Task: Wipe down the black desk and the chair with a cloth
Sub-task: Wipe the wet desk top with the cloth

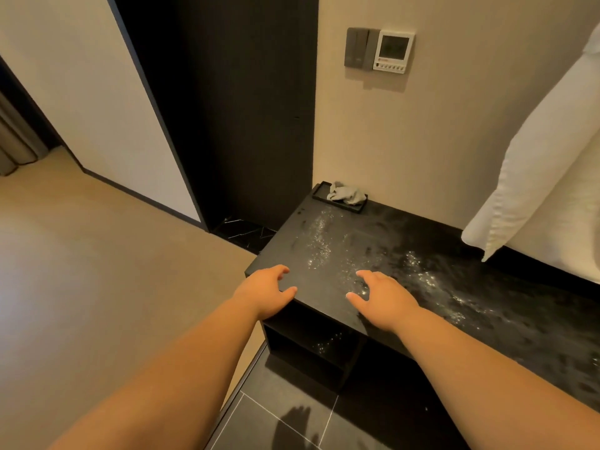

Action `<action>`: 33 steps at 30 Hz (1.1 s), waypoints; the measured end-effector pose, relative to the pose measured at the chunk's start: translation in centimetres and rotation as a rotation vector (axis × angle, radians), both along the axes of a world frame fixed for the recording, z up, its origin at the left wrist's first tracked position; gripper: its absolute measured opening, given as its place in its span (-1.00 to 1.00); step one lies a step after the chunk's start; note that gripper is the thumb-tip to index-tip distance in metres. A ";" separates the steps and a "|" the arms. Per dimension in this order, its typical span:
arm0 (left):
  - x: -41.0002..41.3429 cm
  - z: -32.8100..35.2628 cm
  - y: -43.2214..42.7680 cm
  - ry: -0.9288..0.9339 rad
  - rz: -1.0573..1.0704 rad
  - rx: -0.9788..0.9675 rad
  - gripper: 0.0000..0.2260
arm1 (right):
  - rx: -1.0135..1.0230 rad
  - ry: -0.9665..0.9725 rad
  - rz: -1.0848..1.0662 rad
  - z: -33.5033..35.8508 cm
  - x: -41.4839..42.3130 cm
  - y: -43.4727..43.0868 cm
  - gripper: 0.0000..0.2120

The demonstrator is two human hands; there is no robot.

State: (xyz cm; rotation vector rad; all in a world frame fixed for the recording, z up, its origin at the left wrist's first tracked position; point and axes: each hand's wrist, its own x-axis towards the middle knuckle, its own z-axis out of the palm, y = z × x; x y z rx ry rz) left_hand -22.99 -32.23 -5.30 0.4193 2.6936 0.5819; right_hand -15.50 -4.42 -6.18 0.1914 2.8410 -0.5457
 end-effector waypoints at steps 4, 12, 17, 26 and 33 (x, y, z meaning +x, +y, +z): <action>-2.5 -1.3 -0.2 -0.022 -0.014 -0.016 -0.45 | 0.023 -0.022 0.005 -1.4 -1.8 0.2 -0.30; -8.7 -3.1 2.0 -0.042 -0.069 -0.038 -0.42 | 0.007 -0.049 -0.008 -3.8 -8.0 2.0 -0.32; -13.5 -3.3 4.0 -0.042 -0.085 -0.098 -0.43 | -0.028 -0.054 -0.015 -5.1 -13.4 3.8 -0.31; -21.1 -4.2 7.4 -0.073 -0.074 -0.144 -0.42 | -0.041 -0.059 0.008 -6.8 -22.6 6.2 -0.38; -25.8 -5.2 8.8 -0.081 -0.131 -0.150 -0.42 | -0.033 -0.044 0.000 -7.5 -27.5 6.4 -0.42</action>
